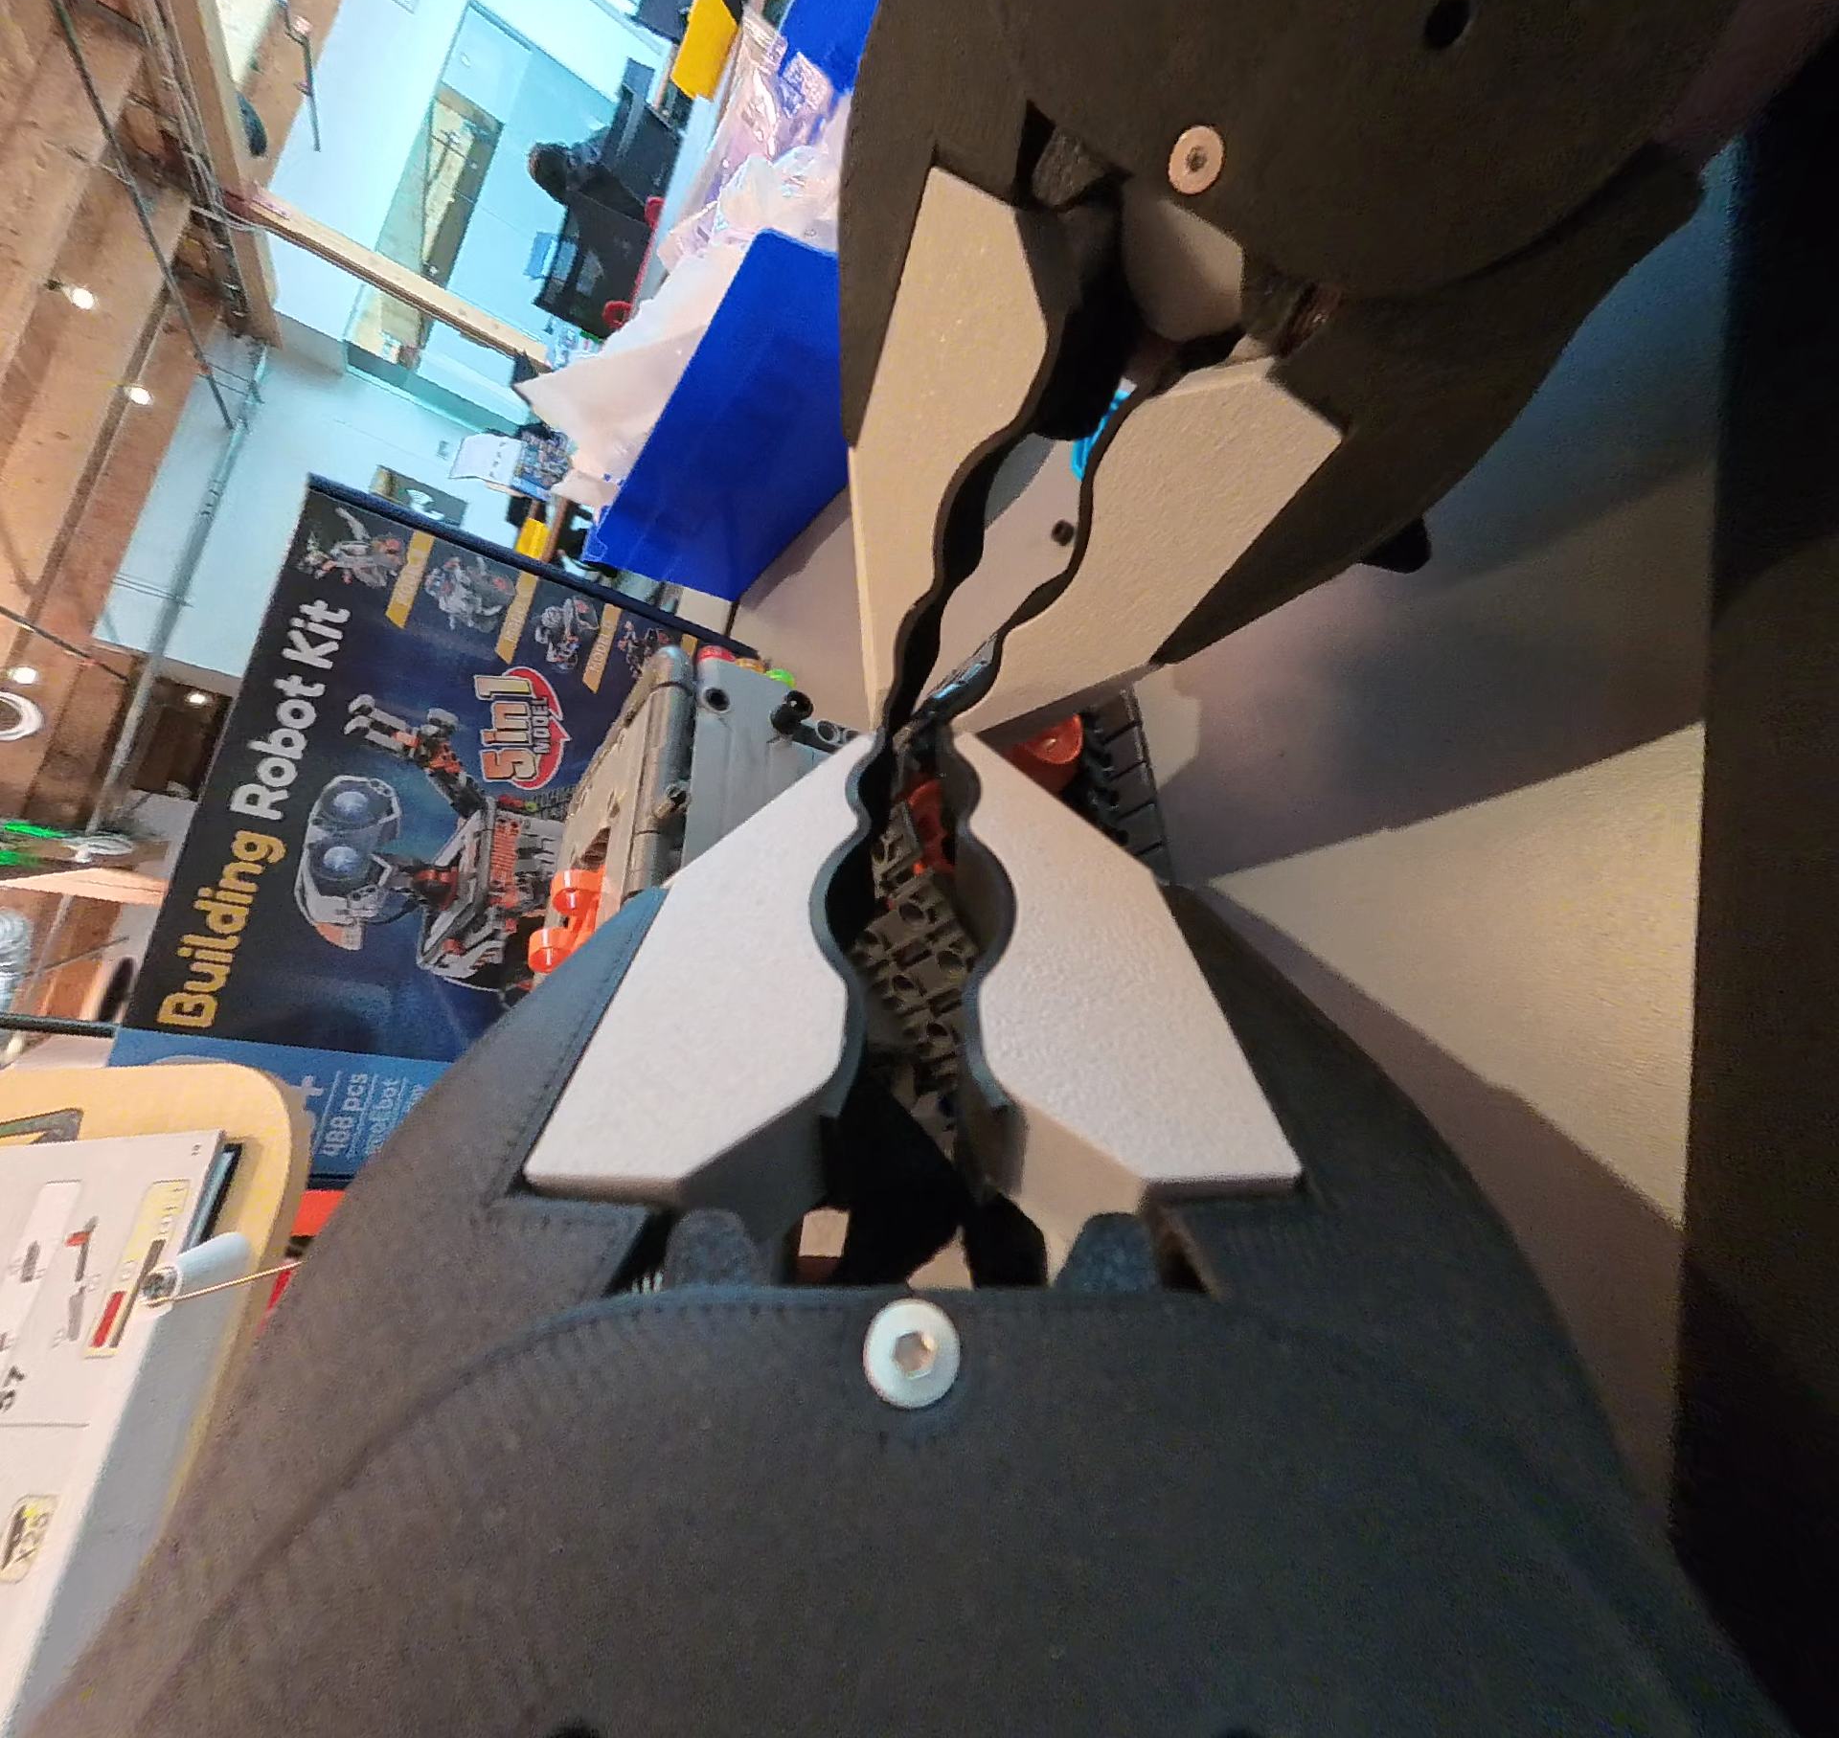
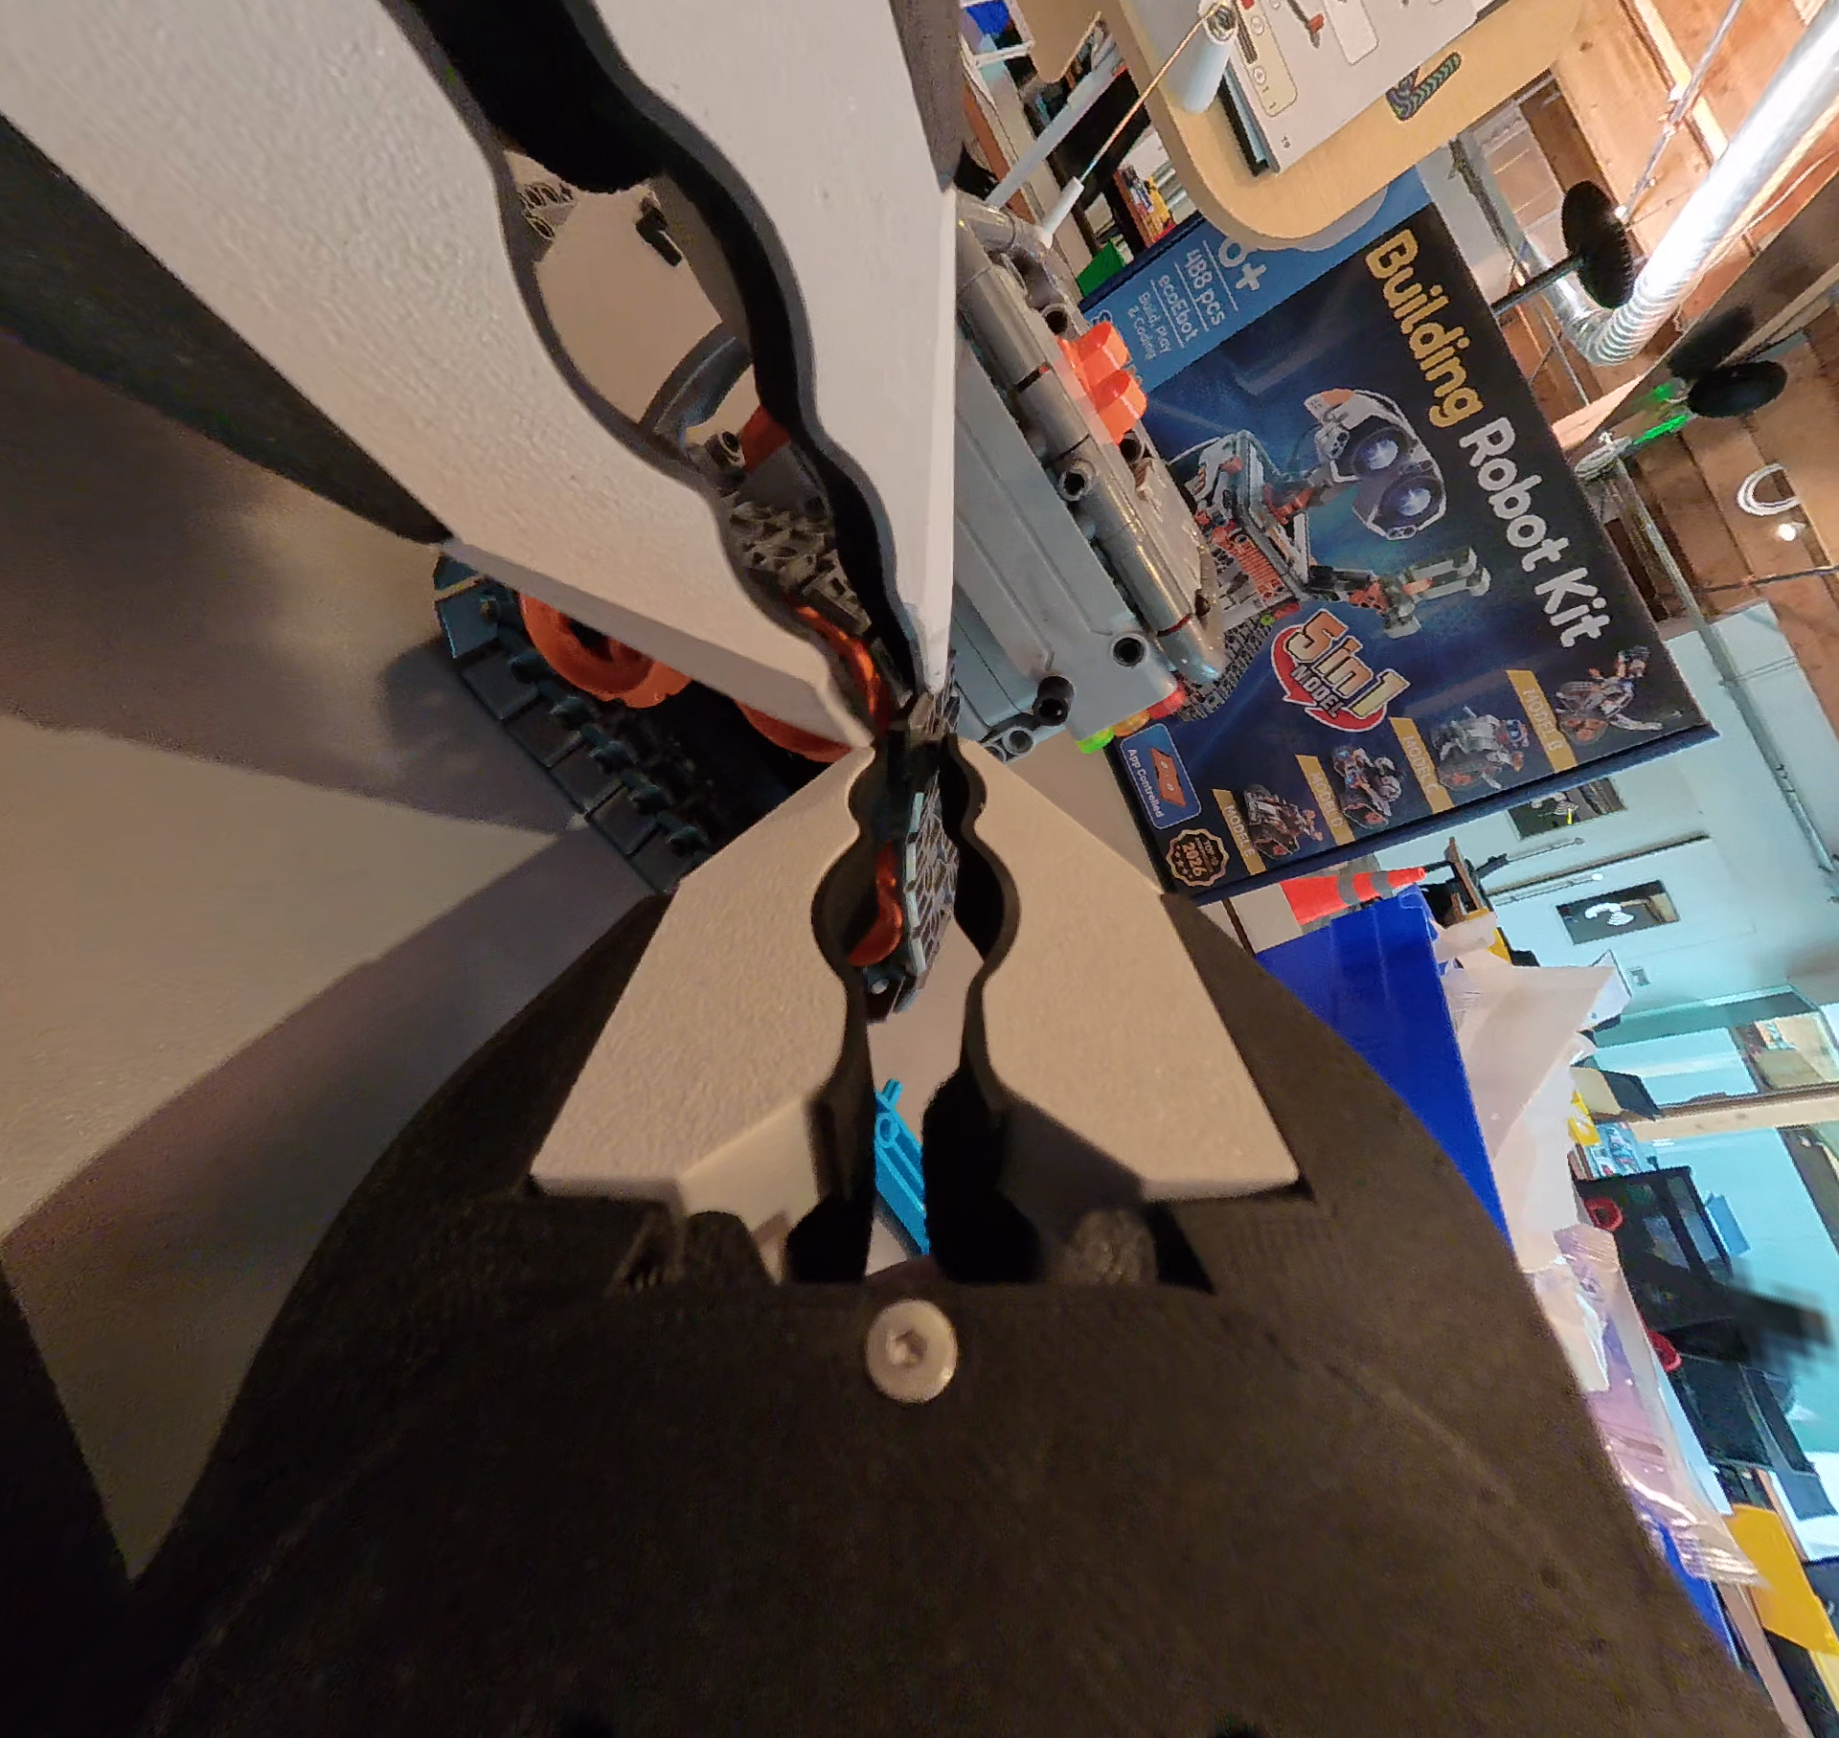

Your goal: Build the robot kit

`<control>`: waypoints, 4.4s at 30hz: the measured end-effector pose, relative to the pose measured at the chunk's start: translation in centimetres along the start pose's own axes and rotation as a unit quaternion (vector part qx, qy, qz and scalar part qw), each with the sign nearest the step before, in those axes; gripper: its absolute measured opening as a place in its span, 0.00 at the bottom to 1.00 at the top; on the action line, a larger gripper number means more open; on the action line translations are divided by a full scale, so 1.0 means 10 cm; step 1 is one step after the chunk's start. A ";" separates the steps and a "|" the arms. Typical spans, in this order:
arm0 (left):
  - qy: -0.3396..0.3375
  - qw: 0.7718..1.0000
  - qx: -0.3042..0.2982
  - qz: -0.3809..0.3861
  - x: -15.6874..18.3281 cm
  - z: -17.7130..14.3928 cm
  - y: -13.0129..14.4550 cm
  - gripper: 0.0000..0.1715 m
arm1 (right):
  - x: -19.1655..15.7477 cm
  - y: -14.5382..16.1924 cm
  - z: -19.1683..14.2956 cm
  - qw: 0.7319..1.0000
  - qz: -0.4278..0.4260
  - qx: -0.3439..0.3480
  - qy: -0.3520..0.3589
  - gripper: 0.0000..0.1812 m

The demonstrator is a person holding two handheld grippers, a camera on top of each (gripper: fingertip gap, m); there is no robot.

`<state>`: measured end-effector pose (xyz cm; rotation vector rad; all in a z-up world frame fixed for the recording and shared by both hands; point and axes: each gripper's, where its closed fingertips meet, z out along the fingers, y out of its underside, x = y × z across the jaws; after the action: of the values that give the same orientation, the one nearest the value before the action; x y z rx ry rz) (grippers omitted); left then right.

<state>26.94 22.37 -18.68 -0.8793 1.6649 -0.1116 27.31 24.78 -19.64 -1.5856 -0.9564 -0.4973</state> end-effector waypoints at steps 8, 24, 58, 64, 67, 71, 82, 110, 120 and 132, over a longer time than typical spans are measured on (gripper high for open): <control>-0.015 1.000 -0.014 0.020 -0.05 -0.08 0.07 0.09 | 0.03 -0.01 -0.02 0.999 -0.033 0.001 0.017 0.03; -0.093 0.986 -0.036 0.132 -0.07 -0.04 0.15 0.05 | -0.03 -0.11 -0.07 1.000 -0.001 0.010 0.005 0.03; -0.086 0.987 0.008 0.134 -0.09 -0.20 0.10 0.16 | 0.11 0.11 -0.28 0.991 0.124 0.006 -0.058 0.12; -0.113 0.993 0.018 0.023 -0.46 -0.61 0.23 0.15 | 0.28 0.10 -0.32 0.977 0.190 0.025 -0.094 0.11; -0.100 0.994 -0.013 -0.035 -0.64 -0.66 0.46 0.19 | 0.36 -0.03 -0.26 0.968 0.214 0.040 -0.125 0.13; -0.053 0.990 -0.032 -0.124 -0.74 -0.53 0.63 0.27 | 0.32 -0.11 -0.03 0.970 0.191 0.022 -0.151 0.17; 0.003 0.986 -0.022 -0.166 -0.95 -0.24 0.62 0.40 | 0.53 0.15 0.21 0.968 0.213 -0.013 -0.134 0.16; 0.191 0.868 -0.038 -0.456 -0.86 0.41 0.73 0.62 | 0.53 0.37 0.12 0.996 0.059 -0.020 -0.069 0.06; 0.204 0.853 -0.024 -0.479 -0.95 0.41 0.82 0.62 | 0.57 0.22 0.30 0.998 -0.007 -0.023 -0.065 0.00; 0.197 0.859 -0.032 -0.471 -0.99 0.45 0.88 0.62 | 0.54 0.65 0.38 0.988 0.034 -0.111 -0.100 0.01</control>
<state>26.91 36.24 -16.66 -1.7519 1.4478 -0.9662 34.91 30.06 -20.42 -1.8915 -1.0187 -0.4137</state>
